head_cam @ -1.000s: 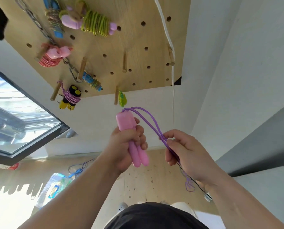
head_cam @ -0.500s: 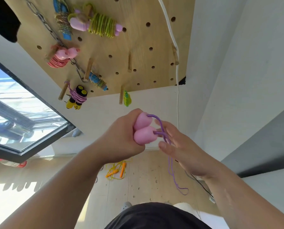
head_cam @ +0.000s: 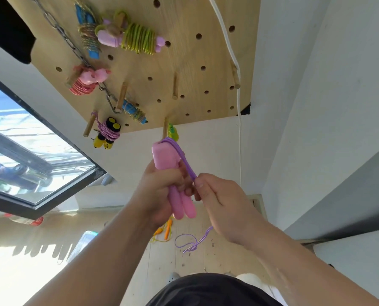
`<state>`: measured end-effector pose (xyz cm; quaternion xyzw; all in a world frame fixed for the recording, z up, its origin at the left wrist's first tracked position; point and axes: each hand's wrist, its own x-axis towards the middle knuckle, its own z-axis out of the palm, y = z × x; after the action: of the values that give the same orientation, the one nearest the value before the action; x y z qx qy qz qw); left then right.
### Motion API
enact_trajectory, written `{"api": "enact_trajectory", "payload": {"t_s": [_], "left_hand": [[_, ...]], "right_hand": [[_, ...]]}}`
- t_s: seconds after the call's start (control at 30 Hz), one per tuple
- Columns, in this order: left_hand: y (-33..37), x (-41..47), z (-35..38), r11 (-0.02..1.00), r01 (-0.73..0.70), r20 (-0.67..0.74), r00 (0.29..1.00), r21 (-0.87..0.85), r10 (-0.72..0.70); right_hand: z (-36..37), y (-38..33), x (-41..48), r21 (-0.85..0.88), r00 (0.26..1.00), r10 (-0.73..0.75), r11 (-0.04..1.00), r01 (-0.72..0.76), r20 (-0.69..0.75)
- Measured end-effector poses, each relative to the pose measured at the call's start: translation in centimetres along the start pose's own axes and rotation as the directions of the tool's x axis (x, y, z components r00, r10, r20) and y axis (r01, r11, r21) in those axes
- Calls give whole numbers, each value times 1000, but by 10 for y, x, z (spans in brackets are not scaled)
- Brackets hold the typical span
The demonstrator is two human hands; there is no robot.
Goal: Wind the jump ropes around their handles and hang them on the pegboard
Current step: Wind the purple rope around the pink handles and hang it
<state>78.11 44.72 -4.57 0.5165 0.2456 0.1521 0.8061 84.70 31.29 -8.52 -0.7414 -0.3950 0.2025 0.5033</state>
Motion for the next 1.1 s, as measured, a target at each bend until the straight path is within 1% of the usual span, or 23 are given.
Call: {"api": "enact_trajectory", "payload": {"t_s": [0.03, 0.07, 0.1, 0.13, 0.2, 0.23, 0.3, 0.33, 0.4, 0.47, 0.53, 0.6, 0.67, 0.7, 0.73, 0.8, 0.83, 0.9, 0.97, 1.1], "left_hand": [[1, 1, 2, 995, 50, -2, 999, -82, -50], [3, 2, 3, 987, 92, 1, 996, -135, -92], [6, 3, 3, 980, 130, 4, 991, -153, -131], [8, 4, 4, 978, 161, -5, 987, -130, -163], [9, 6, 8, 981, 188, -86, 978, -49, -192], [8, 8, 11, 983, 180, -154, 971, -23, -181], [3, 12, 15, 994, 103, -286, 954, 29, -91], [0, 14, 16, 996, 46, -327, 945, 76, -19], [-5, 15, 19, 988, -50, -354, 930, 148, 100], [-8, 15, 20, 980, -106, -360, 919, 166, 160], [-7, 14, 19, 979, -133, -372, 910, 155, 182], [-5, 14, 17, 983, -159, -401, 897, 95, 184], [1, 13, 13, 982, -186, -425, 891, -21, 160], [5, 13, 11, 977, -199, -422, 894, -77, 149], [9, 12, 10, 970, -210, -408, 902, -124, 143], [15, 11, 7, 958, -222, -363, 921, -183, 144], [17, 10, 7, 956, -217, -335, 931, -196, 143], [17, 6, 8, 955, -200, -286, 949, -218, 133], [14, 3, 7, 953, -185, -253, 960, -240, 122], [10, -4, 6, 964, -152, -193, 975, -220, 109]], "right_hand": [[4, -3, 1, -194, 997, -44, 980, 30, -69], [6, -4, 2, -403, 983, -121, 914, 56, -137], [7, -5, 3, -551, 964, -201, 832, 73, -176], [7, -7, 3, -628, 954, -237, 774, 72, -183], [7, -6, 3, -696, 957, -244, 715, 71, -154], [10, -3, 1, -723, 960, -245, 687, 76, -132], [20, -5, -4, -747, 972, -226, 657, 104, -63], [24, -6, -5, -737, 979, -202, 668, 109, -39], [26, -6, -6, -702, 984, -176, 705, 102, -35], [24, -5, -8, -685, 979, -201, 717, 126, -31], [23, -5, -8, -660, 974, -225, 733, 164, -7], [23, -4, -6, -638, 971, -240, 745, 196, 18], [21, -1, -3, -602, 965, -263, 769, 214, 7], [20, 1, -2, -537, 965, -263, 815, 218, -6], [18, 4, -1, -435, 969, -246, 875, 213, -20], [16, 9, -2, -155, 980, -182, 974, 168, -78], [15, 10, -3, -32, 986, -121, 993, 118, -111], [13, 9, -4, 125, 993, 18, 992, -3, -118], [12, 9, -4, 196, 993, 110, 975, -100, -39], [3, 8, -3, 147, 980, 137, 976, -159, 145]]}}
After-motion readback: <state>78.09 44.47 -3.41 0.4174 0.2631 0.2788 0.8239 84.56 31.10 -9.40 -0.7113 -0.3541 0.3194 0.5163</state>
